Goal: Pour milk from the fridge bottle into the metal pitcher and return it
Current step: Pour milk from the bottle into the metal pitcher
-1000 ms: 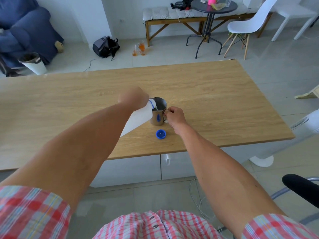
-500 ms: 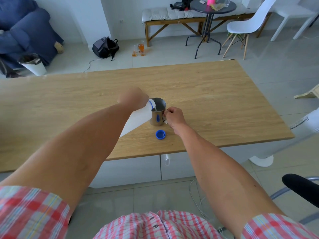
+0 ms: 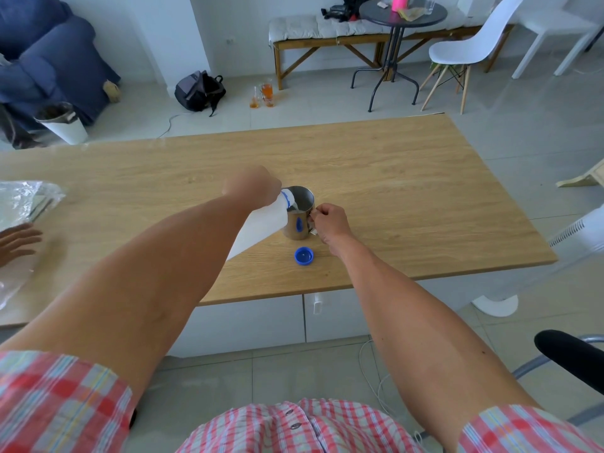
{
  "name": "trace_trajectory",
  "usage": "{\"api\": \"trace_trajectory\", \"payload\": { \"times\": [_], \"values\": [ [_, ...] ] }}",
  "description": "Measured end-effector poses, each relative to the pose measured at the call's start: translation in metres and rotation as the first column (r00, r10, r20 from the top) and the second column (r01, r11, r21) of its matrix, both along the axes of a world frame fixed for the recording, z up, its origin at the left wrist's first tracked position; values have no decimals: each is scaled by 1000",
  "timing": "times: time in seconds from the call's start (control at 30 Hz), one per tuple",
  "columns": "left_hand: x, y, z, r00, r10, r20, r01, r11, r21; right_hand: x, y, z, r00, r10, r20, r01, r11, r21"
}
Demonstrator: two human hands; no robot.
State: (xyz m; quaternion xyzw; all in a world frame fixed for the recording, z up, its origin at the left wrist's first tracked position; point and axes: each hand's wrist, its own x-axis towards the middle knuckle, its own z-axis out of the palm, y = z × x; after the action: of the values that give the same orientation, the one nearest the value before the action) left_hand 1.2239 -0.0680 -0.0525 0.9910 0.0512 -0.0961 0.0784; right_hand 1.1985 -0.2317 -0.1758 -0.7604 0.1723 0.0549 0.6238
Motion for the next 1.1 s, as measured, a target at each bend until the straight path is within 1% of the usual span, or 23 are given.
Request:
{"api": "trace_trajectory", "payload": {
  "times": [0.6, 1.1],
  "values": [
    [3, -1, 1, 1000, 5, -22, -5, 1000, 4, -3, -1, 3, 1000, 11, 27, -12, 1000, 21],
    [4, -2, 1, 1000, 4, -19, -4, 1000, 19, -3, -1, 5, 1000, 21, 12, -21, 1000, 14]
  ]
}}
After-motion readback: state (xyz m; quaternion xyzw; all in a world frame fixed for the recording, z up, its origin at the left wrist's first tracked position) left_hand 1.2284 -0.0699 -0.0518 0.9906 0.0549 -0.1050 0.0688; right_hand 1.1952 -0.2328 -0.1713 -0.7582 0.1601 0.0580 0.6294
